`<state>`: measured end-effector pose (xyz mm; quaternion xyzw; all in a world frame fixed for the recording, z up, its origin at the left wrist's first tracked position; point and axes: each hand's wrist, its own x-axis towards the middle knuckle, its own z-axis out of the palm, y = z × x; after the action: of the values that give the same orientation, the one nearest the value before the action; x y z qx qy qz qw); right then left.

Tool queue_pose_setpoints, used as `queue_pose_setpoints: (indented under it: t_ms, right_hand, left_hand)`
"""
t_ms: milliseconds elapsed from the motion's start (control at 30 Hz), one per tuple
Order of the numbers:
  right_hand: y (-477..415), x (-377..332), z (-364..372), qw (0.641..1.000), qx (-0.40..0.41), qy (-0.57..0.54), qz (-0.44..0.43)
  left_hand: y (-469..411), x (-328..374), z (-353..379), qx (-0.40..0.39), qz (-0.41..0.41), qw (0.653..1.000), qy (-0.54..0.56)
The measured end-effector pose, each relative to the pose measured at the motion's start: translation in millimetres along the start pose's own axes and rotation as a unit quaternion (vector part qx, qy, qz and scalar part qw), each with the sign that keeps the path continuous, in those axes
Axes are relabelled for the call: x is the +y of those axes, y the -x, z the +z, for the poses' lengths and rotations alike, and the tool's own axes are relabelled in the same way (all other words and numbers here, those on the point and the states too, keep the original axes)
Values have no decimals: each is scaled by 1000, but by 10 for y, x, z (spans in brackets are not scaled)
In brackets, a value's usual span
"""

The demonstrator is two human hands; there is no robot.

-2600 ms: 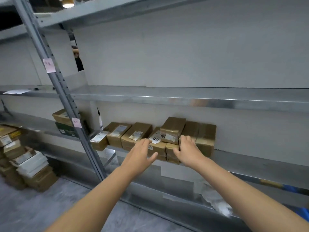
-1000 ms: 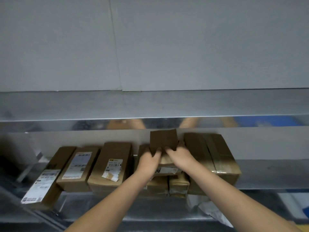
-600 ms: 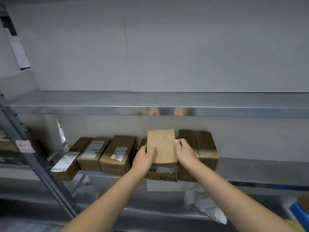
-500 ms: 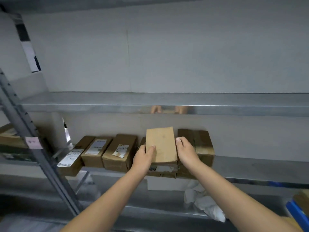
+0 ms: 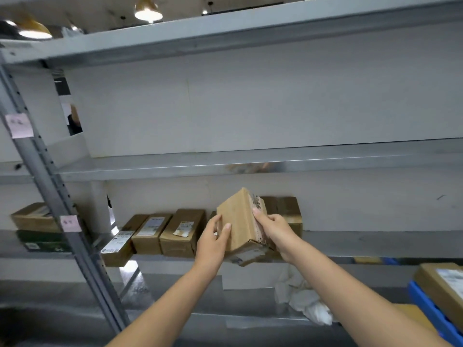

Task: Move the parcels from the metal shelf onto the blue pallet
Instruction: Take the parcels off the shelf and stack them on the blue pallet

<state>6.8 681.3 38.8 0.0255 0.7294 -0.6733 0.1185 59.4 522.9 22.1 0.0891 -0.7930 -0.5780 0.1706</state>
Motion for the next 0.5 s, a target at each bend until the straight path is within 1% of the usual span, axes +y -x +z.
queue_pose_setpoints:
  t_ms: [167, 233, 367, 500]
  right_hand:
    - [153, 40, 118, 999, 21, 5, -30]
    - [215, 62, 148, 1000, 14, 3, -26]
    - [284, 153, 158, 999, 13, 41, -20]
    - [266, 172, 56, 1000, 2, -3, 0]
  left_hand:
    - [130, 102, -49, -81, -49, 994, 55]
    - [183, 112, -79, -88, -63, 992, 58]
    - [241, 40, -108, -84, -88, 992, 13]
    - [273, 52, -136, -89, -97, 989, 62]
